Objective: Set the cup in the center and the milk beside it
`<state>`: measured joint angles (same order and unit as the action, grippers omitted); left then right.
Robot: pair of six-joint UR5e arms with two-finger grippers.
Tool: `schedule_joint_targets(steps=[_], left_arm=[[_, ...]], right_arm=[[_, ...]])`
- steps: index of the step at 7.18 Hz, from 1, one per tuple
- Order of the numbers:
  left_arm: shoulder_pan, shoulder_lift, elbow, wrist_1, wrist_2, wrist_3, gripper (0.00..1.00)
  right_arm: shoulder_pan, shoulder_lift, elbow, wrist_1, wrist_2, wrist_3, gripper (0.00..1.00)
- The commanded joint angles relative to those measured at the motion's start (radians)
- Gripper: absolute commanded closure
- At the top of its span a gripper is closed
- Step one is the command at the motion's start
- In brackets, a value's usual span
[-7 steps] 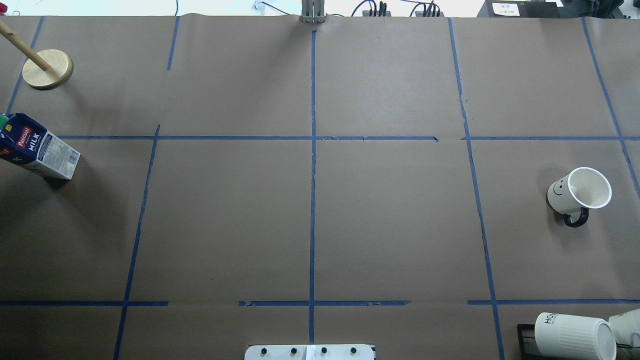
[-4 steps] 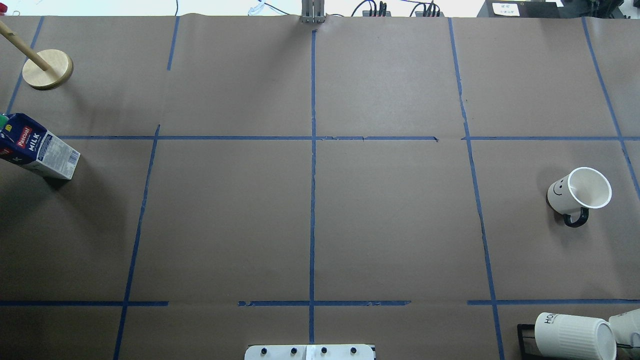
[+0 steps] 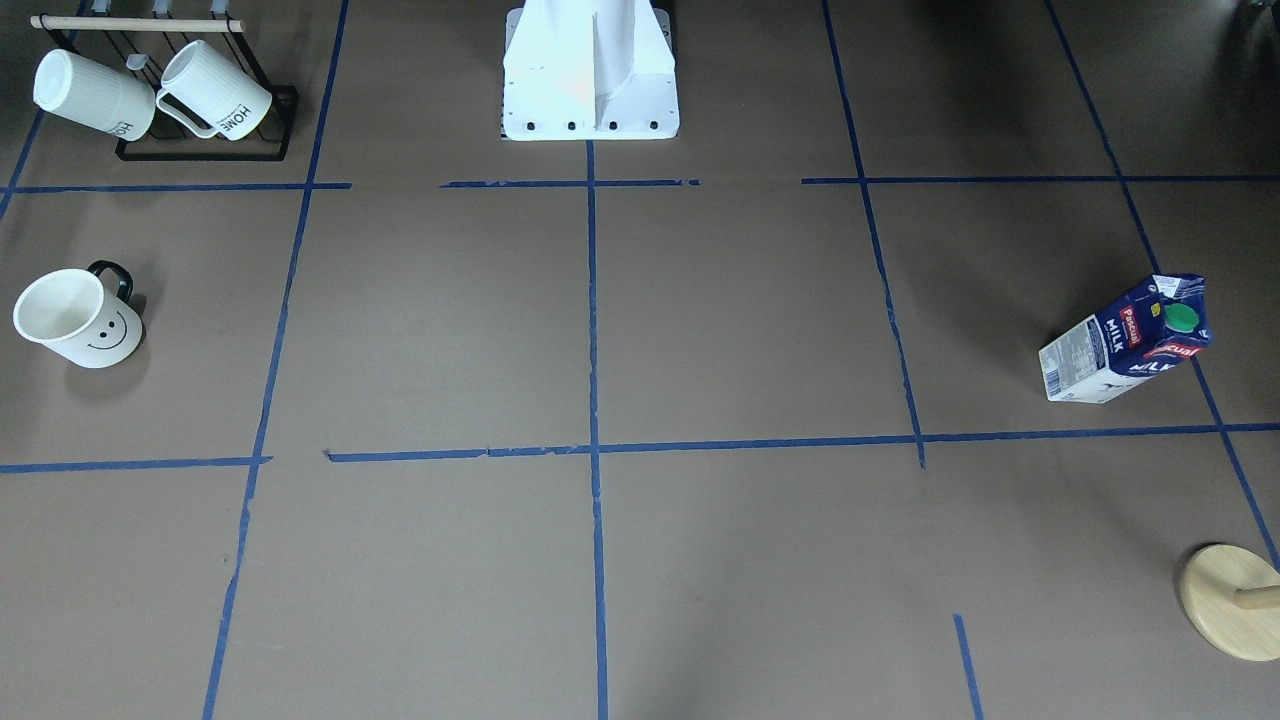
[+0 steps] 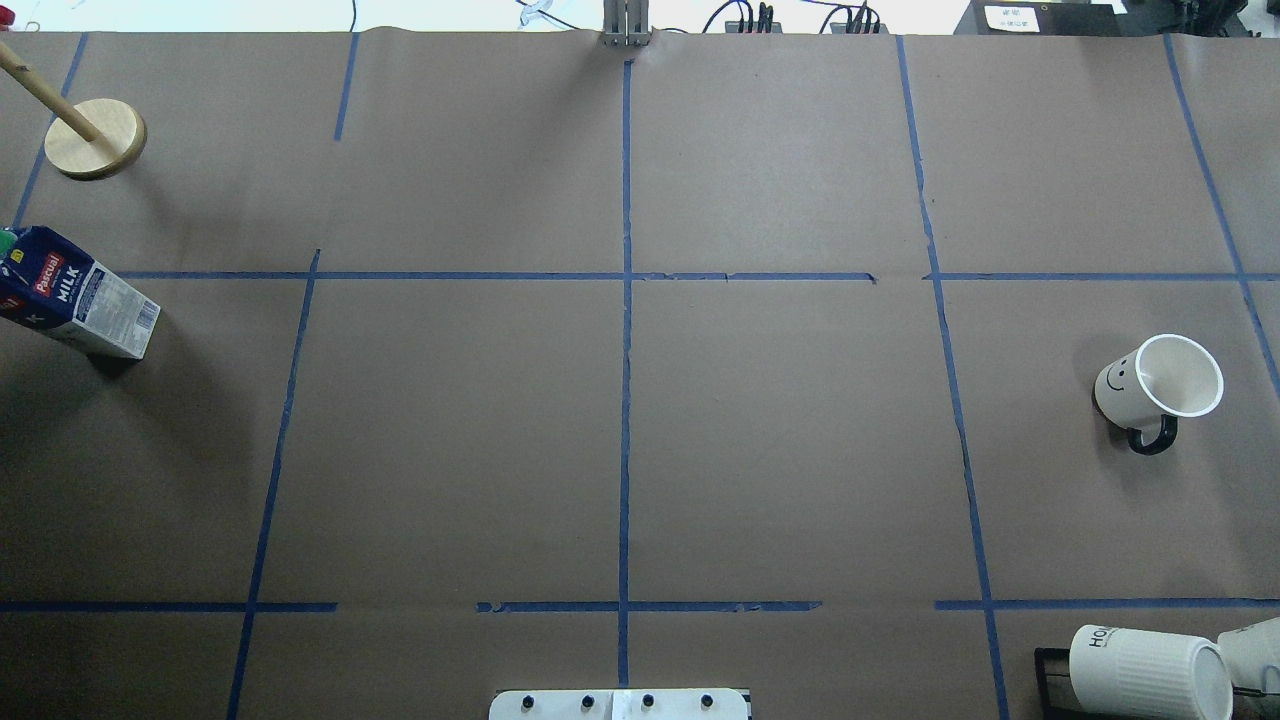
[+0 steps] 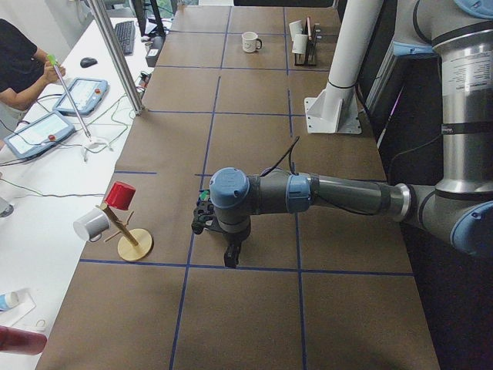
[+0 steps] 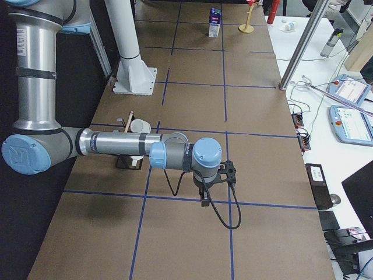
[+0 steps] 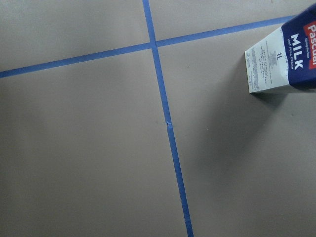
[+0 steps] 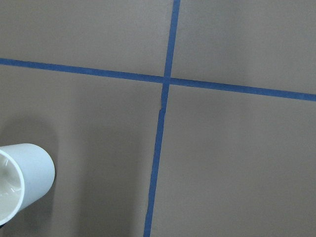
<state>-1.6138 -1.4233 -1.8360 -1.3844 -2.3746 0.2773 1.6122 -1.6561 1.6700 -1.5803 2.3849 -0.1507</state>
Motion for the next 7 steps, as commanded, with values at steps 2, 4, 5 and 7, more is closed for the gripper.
schedule_joint_targets(steps=[2, 4, 5, 7], left_arm=[[0.000, 0.001, -0.006, -0.018, 0.000, 0.003, 0.00], [0.000, 0.001, -0.002, -0.025, -0.001, -0.001, 0.00], [0.000, 0.003, -0.002, -0.025, -0.002, -0.001, 0.00], [0.000, 0.003, -0.008, -0.025, -0.002, -0.004, 0.00]], right_arm=[[-0.002, -0.008, 0.008, 0.017, 0.088, -0.001, 0.00], [-0.075, -0.017, 0.042, 0.019, 0.088, 0.035, 0.00], [-0.157, -0.017, 0.063, 0.090, 0.082, 0.175, 0.00], [-0.312, -0.068, 0.060, 0.452, 0.026, 0.577, 0.00]])
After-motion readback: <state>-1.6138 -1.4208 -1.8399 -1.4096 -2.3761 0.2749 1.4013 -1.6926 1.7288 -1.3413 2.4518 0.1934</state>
